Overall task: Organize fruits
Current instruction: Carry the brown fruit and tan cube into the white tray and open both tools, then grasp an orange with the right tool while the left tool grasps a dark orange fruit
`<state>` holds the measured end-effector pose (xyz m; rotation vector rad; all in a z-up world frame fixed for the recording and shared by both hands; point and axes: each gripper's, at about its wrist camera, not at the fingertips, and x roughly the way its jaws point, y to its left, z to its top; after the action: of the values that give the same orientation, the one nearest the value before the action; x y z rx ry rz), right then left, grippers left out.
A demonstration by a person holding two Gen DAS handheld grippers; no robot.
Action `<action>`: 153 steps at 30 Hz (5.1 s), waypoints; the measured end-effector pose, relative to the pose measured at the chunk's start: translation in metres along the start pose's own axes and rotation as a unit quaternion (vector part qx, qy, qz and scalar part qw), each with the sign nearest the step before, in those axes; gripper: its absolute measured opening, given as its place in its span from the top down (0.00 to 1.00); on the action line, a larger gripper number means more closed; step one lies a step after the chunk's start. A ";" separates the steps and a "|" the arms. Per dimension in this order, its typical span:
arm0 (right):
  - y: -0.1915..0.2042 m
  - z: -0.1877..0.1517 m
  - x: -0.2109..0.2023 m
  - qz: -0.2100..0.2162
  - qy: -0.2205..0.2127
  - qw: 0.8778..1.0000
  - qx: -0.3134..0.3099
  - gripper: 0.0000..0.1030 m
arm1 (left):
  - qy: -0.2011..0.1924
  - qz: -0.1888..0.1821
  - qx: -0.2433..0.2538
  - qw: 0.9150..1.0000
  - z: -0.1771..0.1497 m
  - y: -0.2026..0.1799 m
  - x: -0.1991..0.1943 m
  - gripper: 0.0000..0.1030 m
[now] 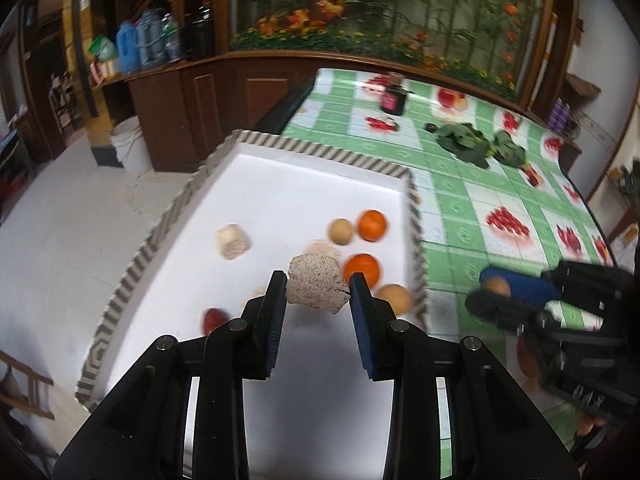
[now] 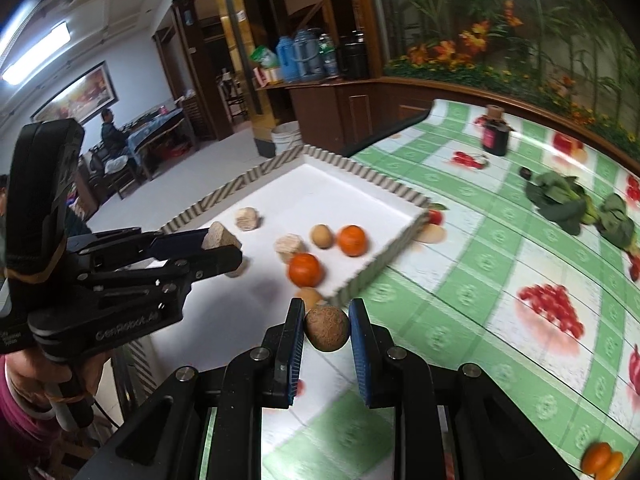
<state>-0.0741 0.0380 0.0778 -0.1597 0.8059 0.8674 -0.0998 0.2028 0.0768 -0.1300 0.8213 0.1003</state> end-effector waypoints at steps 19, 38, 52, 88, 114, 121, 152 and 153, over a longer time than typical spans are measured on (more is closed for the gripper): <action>0.040 0.012 0.087 0.032 0.068 0.996 -0.040 0.79 | 0.043 -0.008 -0.061 0.997 0.016 0.050 0.037 0.70; 0.052 0.004 0.099 0.036 0.076 0.995 -0.059 0.75 | 0.083 0.016 -0.050 0.995 0.017 0.048 0.066 0.70; 0.037 0.004 0.066 0.036 0.038 0.998 -0.038 0.68 | 0.056 0.033 -0.039 0.997 0.015 0.038 0.054 0.70; -0.049 -0.053 -0.046 -0.060 -0.033 0.996 0.054 0.68 | -0.030 -0.013 0.026 0.999 -0.015 -0.097 0.000 0.49; -0.150 -0.138 -0.126 -0.168 -0.017 0.975 0.143 0.68 | 0.016 -0.083 0.102 0.991 -0.031 -0.202 0.028 0.49; -0.178 -0.167 -0.147 -0.191 -0.013 0.964 0.183 0.68 | 0.026 -0.099 0.120 0.987 -0.034 -0.223 0.033 0.49; -0.234 -0.171 -0.149 -0.176 -0.020 0.961 0.212 0.67 | 0.086 -0.188 0.224 0.952 -0.044 -0.330 0.057 0.49; -0.236 -0.172 -0.156 -0.177 -0.030 0.959 0.218 0.67 | 0.088 -0.191 0.226 0.951 -0.043 -0.334 0.059 0.49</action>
<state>-0.0572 -0.2879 0.0206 0.1097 0.8609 0.3423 -0.0444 -0.1317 0.0298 0.1383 0.9644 -0.4707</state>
